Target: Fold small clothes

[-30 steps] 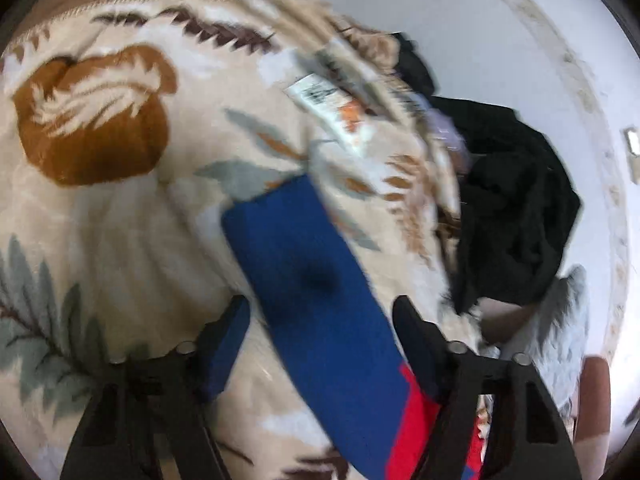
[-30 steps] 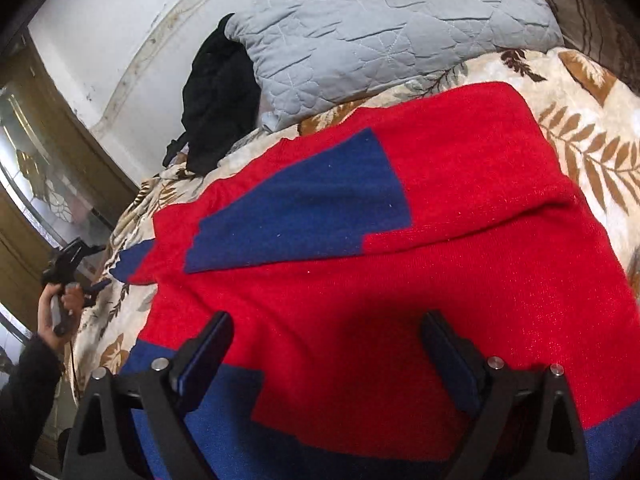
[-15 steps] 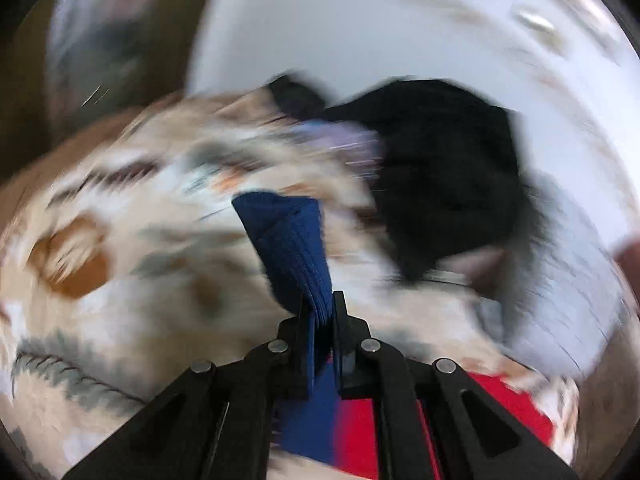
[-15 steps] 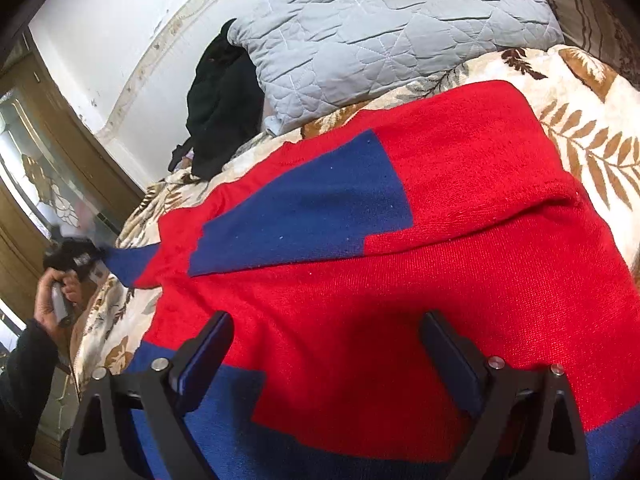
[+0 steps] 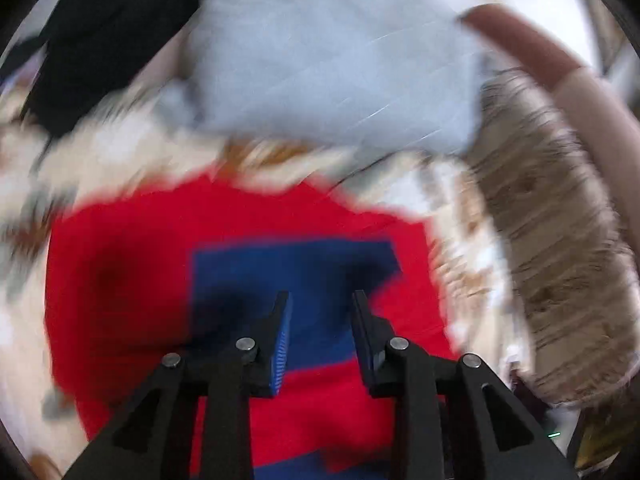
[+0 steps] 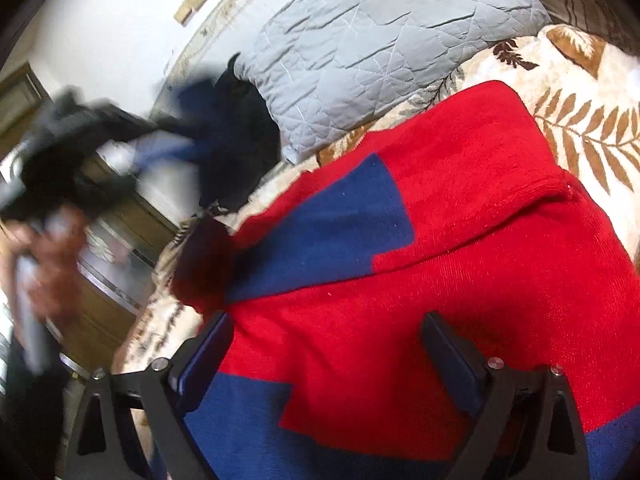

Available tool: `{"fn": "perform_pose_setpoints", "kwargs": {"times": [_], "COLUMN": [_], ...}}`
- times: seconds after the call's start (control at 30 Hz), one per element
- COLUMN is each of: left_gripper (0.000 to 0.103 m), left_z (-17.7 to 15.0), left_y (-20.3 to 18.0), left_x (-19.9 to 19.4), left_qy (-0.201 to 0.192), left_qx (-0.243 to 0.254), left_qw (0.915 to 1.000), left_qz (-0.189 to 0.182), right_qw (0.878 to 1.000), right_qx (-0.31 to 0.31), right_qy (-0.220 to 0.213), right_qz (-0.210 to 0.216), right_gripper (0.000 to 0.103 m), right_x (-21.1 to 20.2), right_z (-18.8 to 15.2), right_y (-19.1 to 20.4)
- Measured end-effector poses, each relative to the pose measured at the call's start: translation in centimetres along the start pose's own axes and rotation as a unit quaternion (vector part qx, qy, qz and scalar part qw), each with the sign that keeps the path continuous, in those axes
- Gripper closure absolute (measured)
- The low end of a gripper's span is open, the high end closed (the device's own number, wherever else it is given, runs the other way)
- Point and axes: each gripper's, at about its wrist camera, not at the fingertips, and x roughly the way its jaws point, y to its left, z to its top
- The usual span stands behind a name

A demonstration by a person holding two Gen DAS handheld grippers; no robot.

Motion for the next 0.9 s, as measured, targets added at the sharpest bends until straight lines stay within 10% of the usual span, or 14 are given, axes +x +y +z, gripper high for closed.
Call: {"fn": "perform_pose_setpoints", "kwargs": {"times": [0.23,0.57,0.7,0.9], "left_gripper": [0.065,0.063,0.063,0.063], "left_z": [-5.0,-10.4,-10.1,-9.9], "left_y": [12.8,23.2,22.7,22.6], "left_x": [-6.5,-9.4,-10.1,-10.7], "left_qy": [-0.087,-0.139,-0.153,-0.161], "left_qx": [-0.107,-0.213,-0.203,-0.200], "left_qw": [0.9881,0.9657,0.9661,0.9658], "left_qz": [0.069,0.049,0.042,0.038], "right_qw": [0.997,0.982,0.964,0.969], "right_qx": [0.066,0.136,0.127,-0.033], "right_qy": [-0.022,0.078,0.121,0.030], "right_qz": [0.021,-0.109,-0.199,-0.242], "right_gripper": [0.006,0.009,0.089,0.096], "right_x": [-2.7,5.2,7.7,2.8], "right_z": [3.0,10.5,9.7,12.2], "right_y": [-0.2,-2.1,-2.3,5.4]}}
